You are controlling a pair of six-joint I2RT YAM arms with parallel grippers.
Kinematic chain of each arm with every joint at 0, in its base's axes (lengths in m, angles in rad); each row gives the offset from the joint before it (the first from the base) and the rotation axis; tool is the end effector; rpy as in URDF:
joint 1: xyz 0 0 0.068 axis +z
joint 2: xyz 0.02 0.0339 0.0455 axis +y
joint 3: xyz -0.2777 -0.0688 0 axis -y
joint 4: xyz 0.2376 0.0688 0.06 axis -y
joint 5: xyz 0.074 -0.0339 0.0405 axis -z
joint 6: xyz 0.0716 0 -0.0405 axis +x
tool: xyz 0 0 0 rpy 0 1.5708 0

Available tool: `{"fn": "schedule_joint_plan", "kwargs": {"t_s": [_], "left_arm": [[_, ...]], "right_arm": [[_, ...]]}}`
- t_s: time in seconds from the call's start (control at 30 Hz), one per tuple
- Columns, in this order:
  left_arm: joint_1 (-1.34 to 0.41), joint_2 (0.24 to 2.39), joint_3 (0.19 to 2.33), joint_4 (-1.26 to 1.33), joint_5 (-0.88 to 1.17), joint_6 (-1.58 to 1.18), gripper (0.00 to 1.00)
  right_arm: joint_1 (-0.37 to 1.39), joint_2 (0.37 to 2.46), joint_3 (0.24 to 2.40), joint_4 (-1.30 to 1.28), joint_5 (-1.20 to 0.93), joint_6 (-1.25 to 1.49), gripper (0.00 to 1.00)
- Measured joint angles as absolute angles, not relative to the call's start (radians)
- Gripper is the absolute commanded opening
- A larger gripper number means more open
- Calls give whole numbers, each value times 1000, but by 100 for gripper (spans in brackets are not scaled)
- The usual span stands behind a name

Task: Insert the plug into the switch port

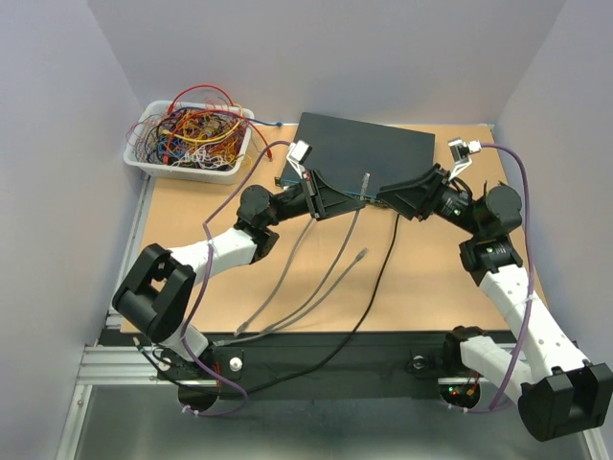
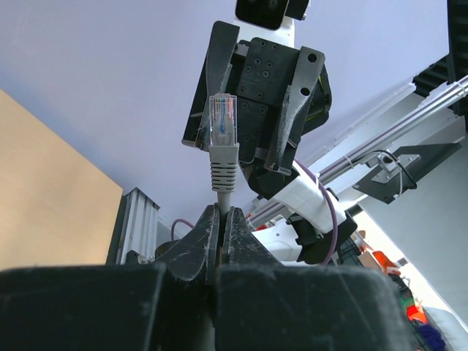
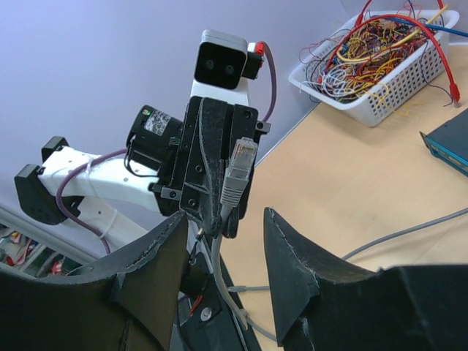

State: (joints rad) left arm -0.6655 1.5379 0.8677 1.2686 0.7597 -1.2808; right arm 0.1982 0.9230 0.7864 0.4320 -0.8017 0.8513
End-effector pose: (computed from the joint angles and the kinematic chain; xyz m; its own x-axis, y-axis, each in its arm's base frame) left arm 0.2357 -0.2477 0.3614 -0.7312 -0.3093 -0.6080 0.6806 -0.2707 -0.6808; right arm 0.2001 0.0927 0.3981 -0.4218 0.4488 -0.7878 -0.7491 0.3170 0.5817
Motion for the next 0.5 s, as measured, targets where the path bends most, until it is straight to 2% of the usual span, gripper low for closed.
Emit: {"fn": "schedule_joint_plan", "kwargs": {"t_s": [0.5], "left_arm": [[-694,1567,868,1276,749,-1275,0]], "right_arm": [[200,951,785,462,-802,865,48]]}}
